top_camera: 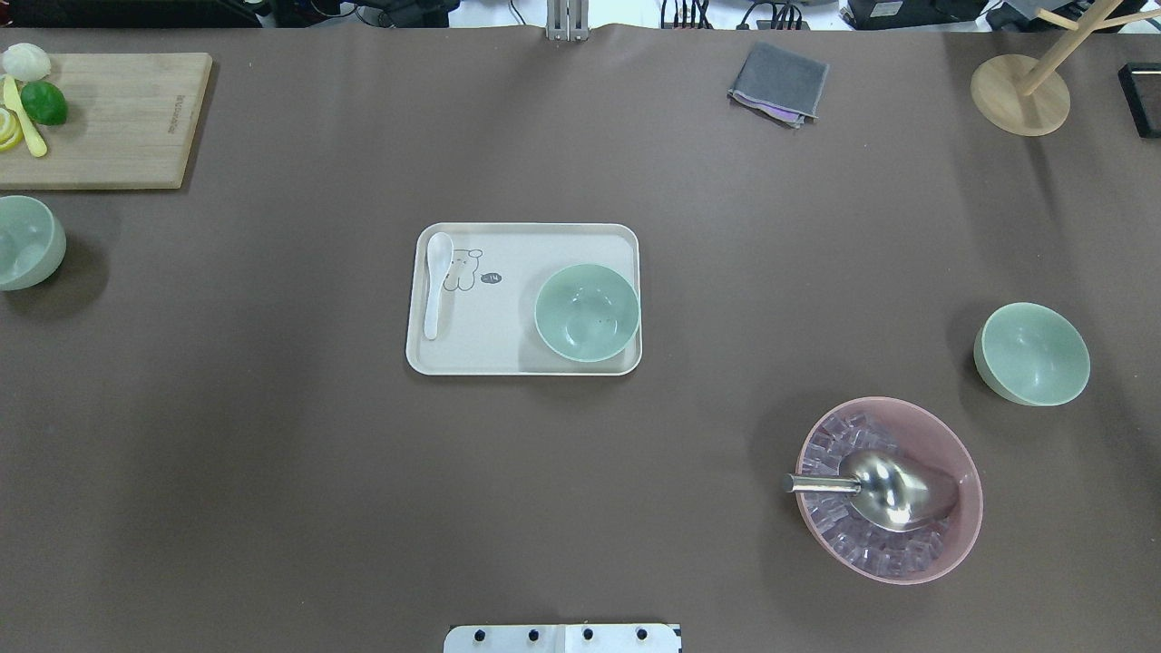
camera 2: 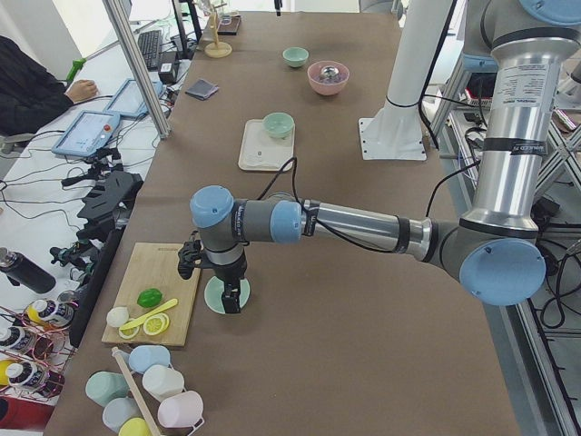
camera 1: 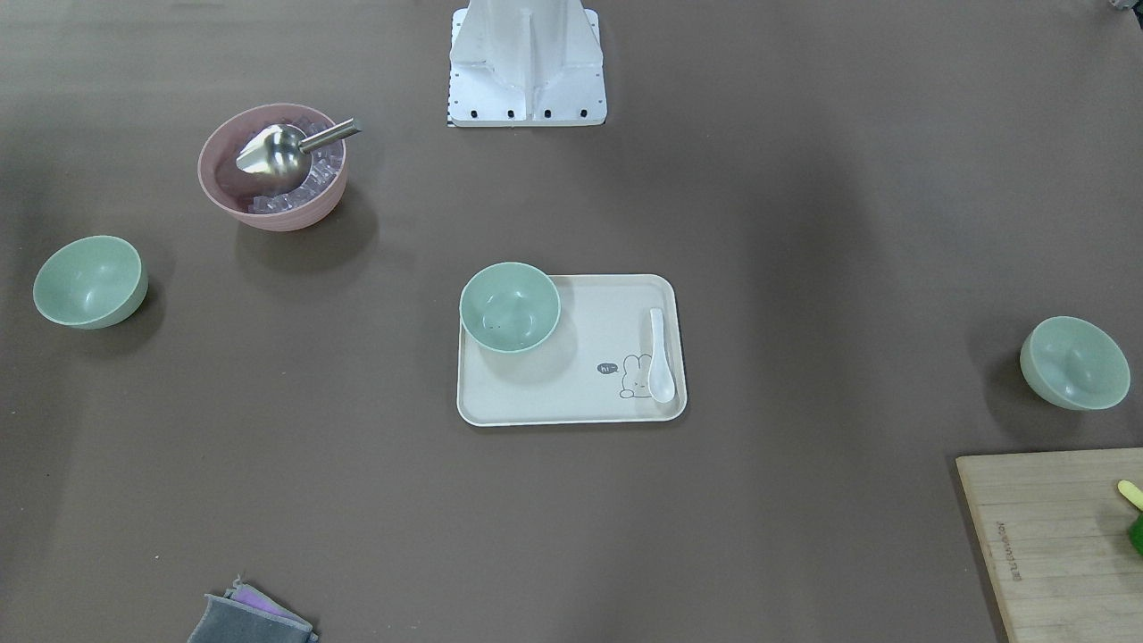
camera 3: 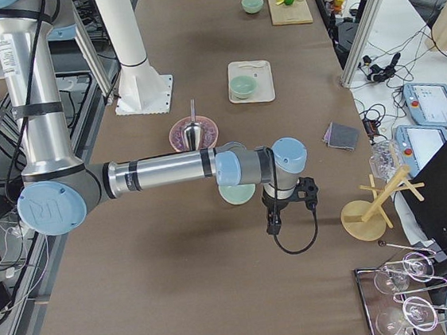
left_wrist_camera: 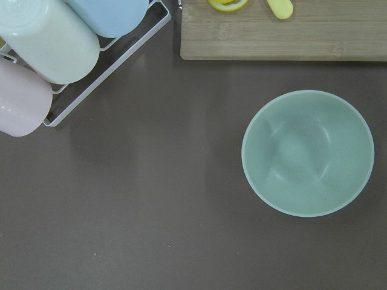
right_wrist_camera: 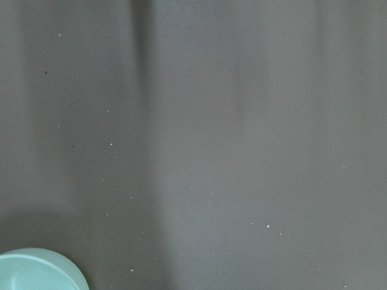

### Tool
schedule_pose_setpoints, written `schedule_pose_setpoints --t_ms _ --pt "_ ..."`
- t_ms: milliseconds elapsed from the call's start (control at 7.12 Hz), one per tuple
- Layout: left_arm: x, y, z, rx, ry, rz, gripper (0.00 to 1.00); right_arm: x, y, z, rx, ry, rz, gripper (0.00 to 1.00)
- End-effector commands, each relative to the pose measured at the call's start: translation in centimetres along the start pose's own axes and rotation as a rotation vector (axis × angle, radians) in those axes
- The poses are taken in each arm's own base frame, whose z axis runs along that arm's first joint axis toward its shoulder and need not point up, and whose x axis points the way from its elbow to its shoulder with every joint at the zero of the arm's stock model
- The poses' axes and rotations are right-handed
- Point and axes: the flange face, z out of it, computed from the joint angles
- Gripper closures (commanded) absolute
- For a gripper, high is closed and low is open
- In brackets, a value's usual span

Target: Stack green bowls together

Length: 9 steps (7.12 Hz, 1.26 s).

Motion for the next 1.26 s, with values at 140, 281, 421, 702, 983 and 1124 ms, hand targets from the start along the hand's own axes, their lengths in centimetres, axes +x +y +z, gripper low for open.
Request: schedule_pose_setpoints --t_ms 140,281,421,702,983,1124 --pt "0.46 0.12 -0.58 0.017 0.004 0.017 0.02 -0.16 -0.11 -0.15 0.004 -0.001 -0.003 0.00" --pt "0.53 -0.04 -0.65 0.033 0.005 0.033 0.02 -0.31 -0.11 -0.32 0.007 -0.001 -0.006 0.00" --pt "0.46 -0.15 -0.42 0.037 0.006 0.038 0.02 -0.61 -0.35 -0.60 0.013 -0.002 -0.010 0.00" --pt "0.31 -0.15 -0.34 0.036 0.006 0.033 0.02 -0.74 -0.47 -0.73 0.015 -0.002 -0.012 0.00" --pt "0.70 -0.48 -0.83 0.058 0.007 0.052 0.02 -0.64 -0.48 -0.62 0.013 -0.002 -0.010 0.00" --pt "0.91 -0.61 -1.07 0.094 0.012 0.080 0.02 -0.56 -0.55 -0.51 0.011 -0.003 -0.007 0.00"
